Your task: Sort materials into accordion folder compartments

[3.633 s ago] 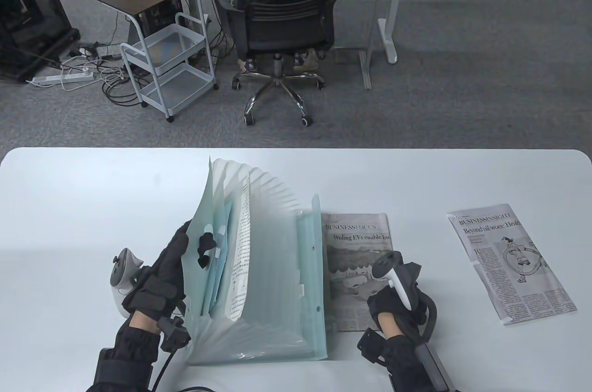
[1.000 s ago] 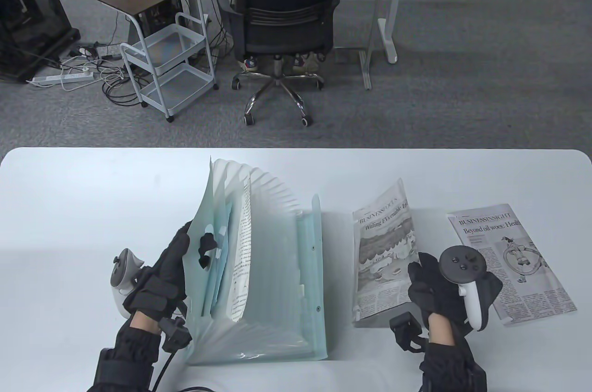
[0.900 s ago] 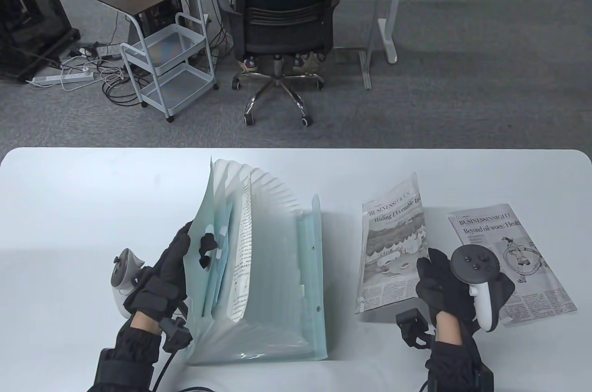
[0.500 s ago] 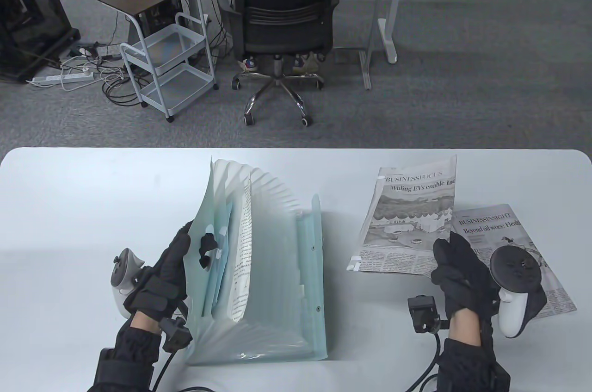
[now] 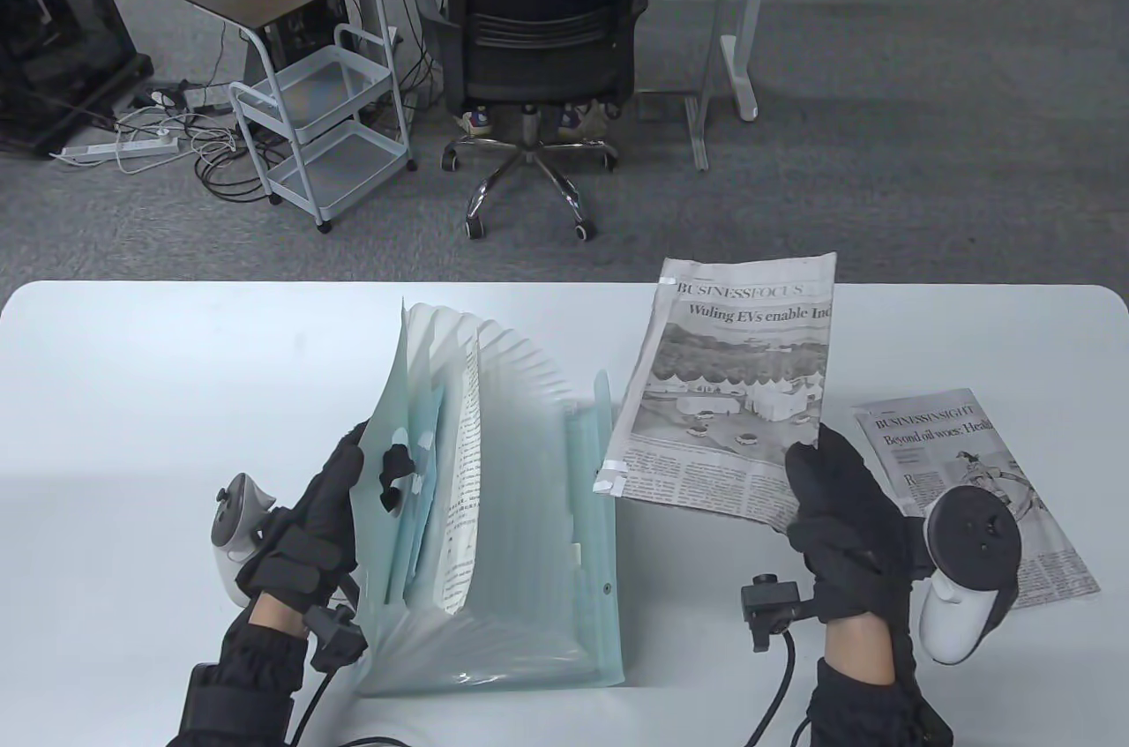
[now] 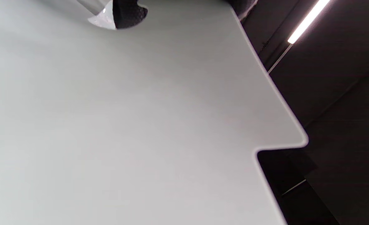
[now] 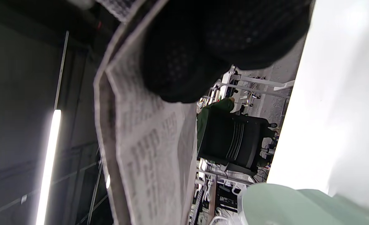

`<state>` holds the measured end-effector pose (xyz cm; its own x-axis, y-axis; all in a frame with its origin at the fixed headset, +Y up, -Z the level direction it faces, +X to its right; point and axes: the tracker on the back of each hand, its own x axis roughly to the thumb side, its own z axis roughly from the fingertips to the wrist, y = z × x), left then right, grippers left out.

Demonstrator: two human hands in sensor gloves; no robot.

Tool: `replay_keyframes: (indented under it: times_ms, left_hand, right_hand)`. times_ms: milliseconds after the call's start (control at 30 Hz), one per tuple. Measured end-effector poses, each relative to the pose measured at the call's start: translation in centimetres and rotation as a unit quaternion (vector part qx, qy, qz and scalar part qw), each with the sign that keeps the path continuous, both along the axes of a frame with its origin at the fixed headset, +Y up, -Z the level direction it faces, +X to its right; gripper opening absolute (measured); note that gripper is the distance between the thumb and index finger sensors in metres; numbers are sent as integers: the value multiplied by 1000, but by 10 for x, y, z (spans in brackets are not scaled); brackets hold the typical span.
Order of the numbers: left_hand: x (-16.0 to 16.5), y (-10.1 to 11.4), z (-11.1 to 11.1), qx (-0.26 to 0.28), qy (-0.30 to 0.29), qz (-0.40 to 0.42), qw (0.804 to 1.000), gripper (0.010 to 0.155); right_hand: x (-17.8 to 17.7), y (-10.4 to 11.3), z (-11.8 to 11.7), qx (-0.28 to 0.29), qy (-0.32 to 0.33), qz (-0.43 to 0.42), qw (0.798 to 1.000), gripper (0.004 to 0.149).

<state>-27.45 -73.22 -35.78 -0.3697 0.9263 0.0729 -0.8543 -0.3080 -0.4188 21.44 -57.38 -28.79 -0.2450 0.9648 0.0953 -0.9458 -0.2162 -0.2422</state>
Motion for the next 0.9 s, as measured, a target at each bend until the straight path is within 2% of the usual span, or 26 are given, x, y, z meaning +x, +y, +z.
replay_keyframes:
  times_ms: [167,367,567,900]
  left_hand:
    - [0,0,0,0,1,3,1000,70]
    - [0,0,0,-1,-1,3,1000,70]
    - [0,0,0,0,-1,2,1000,70]
    - [-1,0,0,0,0,2,1000,70]
  right_hand:
    - [-35,5,-14,-3,26,38,999,46]
    - [-72,-7,-30,-15,39,59,997,46]
    - [-86,-16,-34,-13,52,63,997,46]
    - [-103,-17,-29,-12,82,109,991,46]
